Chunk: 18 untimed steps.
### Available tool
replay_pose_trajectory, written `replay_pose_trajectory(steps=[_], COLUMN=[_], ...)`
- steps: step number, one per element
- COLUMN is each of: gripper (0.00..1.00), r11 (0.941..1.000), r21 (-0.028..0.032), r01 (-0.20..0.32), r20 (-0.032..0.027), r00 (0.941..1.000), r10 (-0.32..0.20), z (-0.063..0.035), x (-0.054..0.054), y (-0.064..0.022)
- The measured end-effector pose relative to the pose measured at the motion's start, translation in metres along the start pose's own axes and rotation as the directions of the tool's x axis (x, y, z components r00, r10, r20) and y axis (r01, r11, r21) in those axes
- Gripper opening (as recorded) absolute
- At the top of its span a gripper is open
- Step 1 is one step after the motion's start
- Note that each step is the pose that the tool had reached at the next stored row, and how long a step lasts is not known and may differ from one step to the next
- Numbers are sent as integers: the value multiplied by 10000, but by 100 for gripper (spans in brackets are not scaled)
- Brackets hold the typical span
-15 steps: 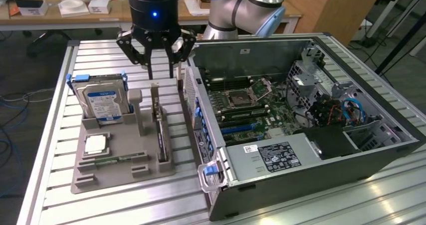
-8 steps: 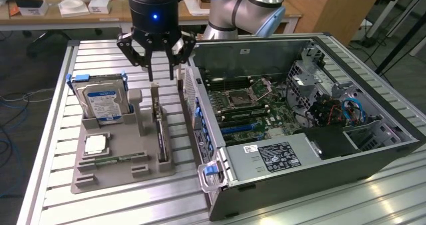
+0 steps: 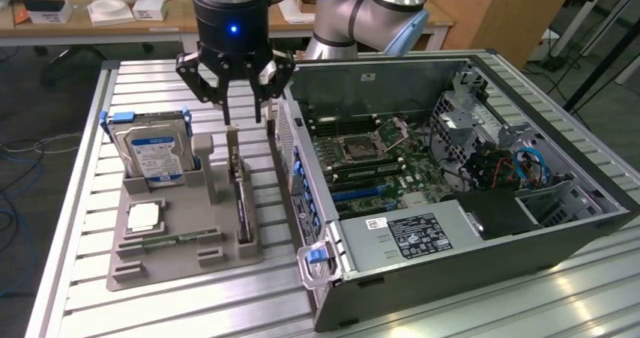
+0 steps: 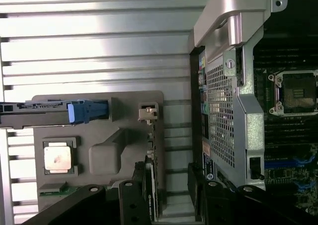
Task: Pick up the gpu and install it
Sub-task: 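Pick up the gpu and move the gpu toward the slot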
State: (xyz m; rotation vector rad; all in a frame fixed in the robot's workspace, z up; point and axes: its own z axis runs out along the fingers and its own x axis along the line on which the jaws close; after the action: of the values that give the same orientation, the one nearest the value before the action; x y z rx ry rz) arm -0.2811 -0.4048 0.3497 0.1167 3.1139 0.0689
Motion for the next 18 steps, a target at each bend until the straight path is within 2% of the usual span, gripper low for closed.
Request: replay_pose_trajectory(steps=[10, 18], gripper=[47, 47], r11=[10000, 10000], r21=[1, 0], r01=[1, 1], r20=[-2, 0], r00=[10000, 10000], r10=[-1, -1], z=[7, 63], x=[-1, 0], y=[-13, -15])
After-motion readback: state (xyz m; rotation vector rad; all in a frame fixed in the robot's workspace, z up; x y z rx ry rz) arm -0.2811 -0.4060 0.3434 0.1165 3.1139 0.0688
